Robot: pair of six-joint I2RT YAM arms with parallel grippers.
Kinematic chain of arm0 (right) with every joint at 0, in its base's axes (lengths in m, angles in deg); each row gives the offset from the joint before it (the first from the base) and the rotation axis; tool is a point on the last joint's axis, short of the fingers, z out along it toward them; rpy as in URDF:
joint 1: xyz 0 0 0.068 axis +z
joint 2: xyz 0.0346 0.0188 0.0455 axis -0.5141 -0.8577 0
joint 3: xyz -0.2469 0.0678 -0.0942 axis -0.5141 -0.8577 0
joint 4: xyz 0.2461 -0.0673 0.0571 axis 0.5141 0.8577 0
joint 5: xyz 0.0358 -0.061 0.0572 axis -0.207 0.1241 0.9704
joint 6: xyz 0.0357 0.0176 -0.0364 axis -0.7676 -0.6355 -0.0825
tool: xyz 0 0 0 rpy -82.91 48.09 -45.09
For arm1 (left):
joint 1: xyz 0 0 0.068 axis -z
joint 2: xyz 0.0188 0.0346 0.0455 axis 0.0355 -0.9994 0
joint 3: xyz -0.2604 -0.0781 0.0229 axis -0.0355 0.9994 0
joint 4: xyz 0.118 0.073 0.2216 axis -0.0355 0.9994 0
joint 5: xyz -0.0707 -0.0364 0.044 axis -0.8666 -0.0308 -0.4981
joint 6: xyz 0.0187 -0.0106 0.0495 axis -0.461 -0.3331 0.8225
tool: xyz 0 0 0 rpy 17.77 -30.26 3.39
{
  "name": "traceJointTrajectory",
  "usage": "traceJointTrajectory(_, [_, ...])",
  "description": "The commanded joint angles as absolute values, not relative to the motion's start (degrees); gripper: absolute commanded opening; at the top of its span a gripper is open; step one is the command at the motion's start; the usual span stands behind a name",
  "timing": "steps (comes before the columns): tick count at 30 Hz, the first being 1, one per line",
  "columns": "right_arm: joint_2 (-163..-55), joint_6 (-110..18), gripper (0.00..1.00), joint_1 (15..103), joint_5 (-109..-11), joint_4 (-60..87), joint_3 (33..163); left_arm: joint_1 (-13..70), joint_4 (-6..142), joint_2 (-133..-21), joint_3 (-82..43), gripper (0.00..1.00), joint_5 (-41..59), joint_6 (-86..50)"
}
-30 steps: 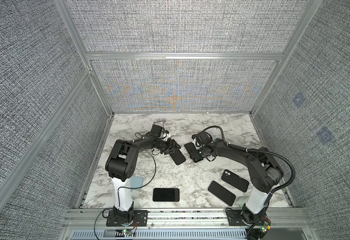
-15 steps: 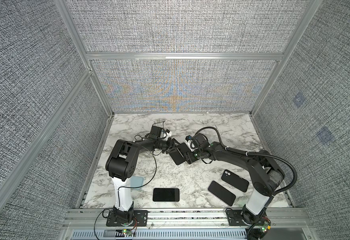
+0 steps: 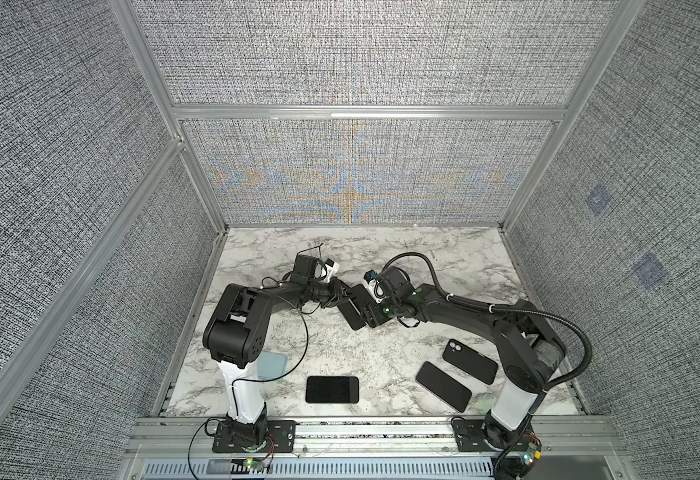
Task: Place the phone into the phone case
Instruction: 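Bring the held case and phone toward each other, tilting both upright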
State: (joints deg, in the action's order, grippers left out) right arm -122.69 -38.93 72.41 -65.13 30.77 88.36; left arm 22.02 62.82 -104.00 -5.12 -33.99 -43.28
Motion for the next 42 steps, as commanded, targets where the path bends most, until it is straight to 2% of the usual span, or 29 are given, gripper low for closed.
traceJointTrajectory(1, [-122.9,-37.9,0.57,72.6,-65.4,29.2,89.2,21.8,59.8,-103.1,-4.2,0.23,-34.5,-43.6])
traceJointTrajectory(5, [-123.6,-37.6,0.57,72.9,-65.4,29.3,89.8,21.5,58.2,-103.1,-3.1,0.17,-34.7,-44.5])
traceJointTrajectory(15, [-124.6,-36.5,0.58,73.4,-65.0,29.6,90.9,20.9,56.9,-102.4,-1.3,0.10,-34.7,-45.1])
traceJointTrajectory(28, [-123.6,-35.2,0.82,74.0,-66.8,34.1,93.6,19.5,47.8,-103.1,2.0,0.08,-34.7,-50.9])
traceJointTrajectory(35, [-119.0,-36.1,0.87,74.0,-67.7,36.8,93.0,18.9,41.9,-102.9,2.7,0.07,-35.0,-54.5])
traceJointTrajectory(42, [-113.5,-40.2,0.88,73.9,-66.0,40.3,91.9,17.9,34.4,-102.9,4.5,0.06,-34.6,-61.2])
